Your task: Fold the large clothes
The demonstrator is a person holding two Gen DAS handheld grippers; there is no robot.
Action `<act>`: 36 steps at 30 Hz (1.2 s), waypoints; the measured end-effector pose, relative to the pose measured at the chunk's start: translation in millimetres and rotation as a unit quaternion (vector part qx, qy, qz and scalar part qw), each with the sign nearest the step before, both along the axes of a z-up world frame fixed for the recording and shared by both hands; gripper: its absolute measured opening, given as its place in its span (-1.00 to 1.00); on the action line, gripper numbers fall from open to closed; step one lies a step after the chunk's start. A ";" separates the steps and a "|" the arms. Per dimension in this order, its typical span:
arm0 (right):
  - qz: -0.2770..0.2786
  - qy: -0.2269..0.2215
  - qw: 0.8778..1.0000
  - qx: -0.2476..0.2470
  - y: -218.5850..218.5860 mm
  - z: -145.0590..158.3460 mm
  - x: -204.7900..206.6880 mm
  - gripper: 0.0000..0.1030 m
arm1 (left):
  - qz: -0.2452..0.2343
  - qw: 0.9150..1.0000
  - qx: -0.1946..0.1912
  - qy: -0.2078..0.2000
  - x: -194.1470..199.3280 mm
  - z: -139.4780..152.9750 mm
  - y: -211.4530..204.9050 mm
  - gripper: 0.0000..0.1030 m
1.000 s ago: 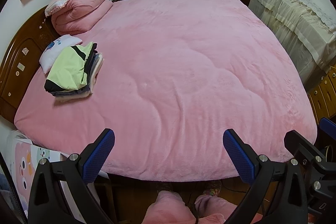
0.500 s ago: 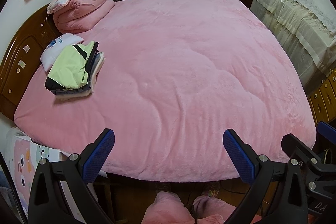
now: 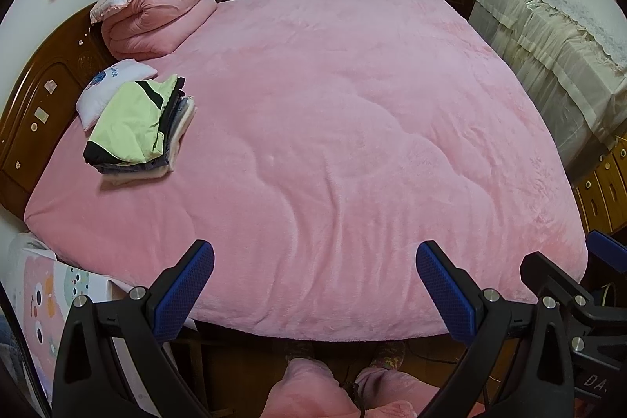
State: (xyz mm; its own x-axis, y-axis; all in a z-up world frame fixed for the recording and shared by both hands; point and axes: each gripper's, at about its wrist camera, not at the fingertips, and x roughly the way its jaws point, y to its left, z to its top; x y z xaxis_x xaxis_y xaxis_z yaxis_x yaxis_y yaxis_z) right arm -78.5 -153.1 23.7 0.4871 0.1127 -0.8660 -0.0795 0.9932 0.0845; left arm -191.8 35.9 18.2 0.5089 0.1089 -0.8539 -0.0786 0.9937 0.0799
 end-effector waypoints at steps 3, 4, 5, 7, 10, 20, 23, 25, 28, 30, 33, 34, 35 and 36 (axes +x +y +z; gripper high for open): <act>0.004 0.000 1.000 0.002 -3.5 -0.5 3.1 1.00 | 0.002 1.000 0.002 -0.001 -0.1 0.4 -2.0 0.98; 0.004 0.001 1.000 0.002 -4.3 -0.9 3.3 1.00 | 0.003 1.000 0.002 -0.001 0.0 0.5 -3.2 0.98; 0.005 0.001 1.000 0.003 -5.2 -1.3 4.3 1.00 | 0.005 1.000 0.003 -0.001 0.2 0.4 -6.2 0.98; 0.007 0.001 1.000 0.005 -7.8 -1.6 6.5 1.00 | 0.007 1.000 0.004 -0.002 0.7 1.5 -9.2 0.98; 0.009 0.001 1.000 0.007 -11.6 -1.6 9.4 1.00 | 0.009 1.000 0.006 -0.004 1.9 2.9 -13.2 0.98; 0.013 0.008 1.000 0.018 -28.8 -5.8 28.9 1.00 | 0.020 1.000 0.016 -0.016 12.3 6.8 -26.3 0.98; 0.017 0.010 1.000 0.021 -33.9 -8.6 36.8 1.00 | 0.026 0.999 0.015 -0.020 18.4 5.7 -29.4 0.98; 0.019 0.013 0.999 0.023 -37.7 -11.3 43.1 1.00 | 0.028 0.999 0.014 -0.021 21.0 5.1 -31.1 0.98; 0.021 0.018 0.999 0.028 -42.5 -15.6 51.8 1.00 | 0.033 0.999 0.016 -0.022 25.7 3.6 -33.8 0.98; 0.025 0.020 0.999 0.029 -43.6 -18.1 55.7 1.00 | 0.038 0.999 0.017 -0.020 27.5 1.9 -36.0 0.98; 0.030 0.024 0.999 0.030 -44.7 -21.6 60.7 1.00 | 0.045 0.999 0.015 -0.015 31.4 -1.4 -38.1 0.98; 0.033 0.025 0.999 0.030 -45.3 -22.7 62.6 1.00 | 0.047 0.999 0.015 -0.013 32.2 -2.2 -38.5 0.98; 0.035 0.026 0.999 0.031 -46.2 -23.6 64.6 1.00 | 0.049 0.999 0.015 -0.013 32.8 -2.7 -39.0 0.98; 0.037 0.027 0.998 0.032 -46.0 -24.4 65.5 1.00 | 0.052 0.998 0.015 -0.012 33.6 -3.1 -39.7 0.98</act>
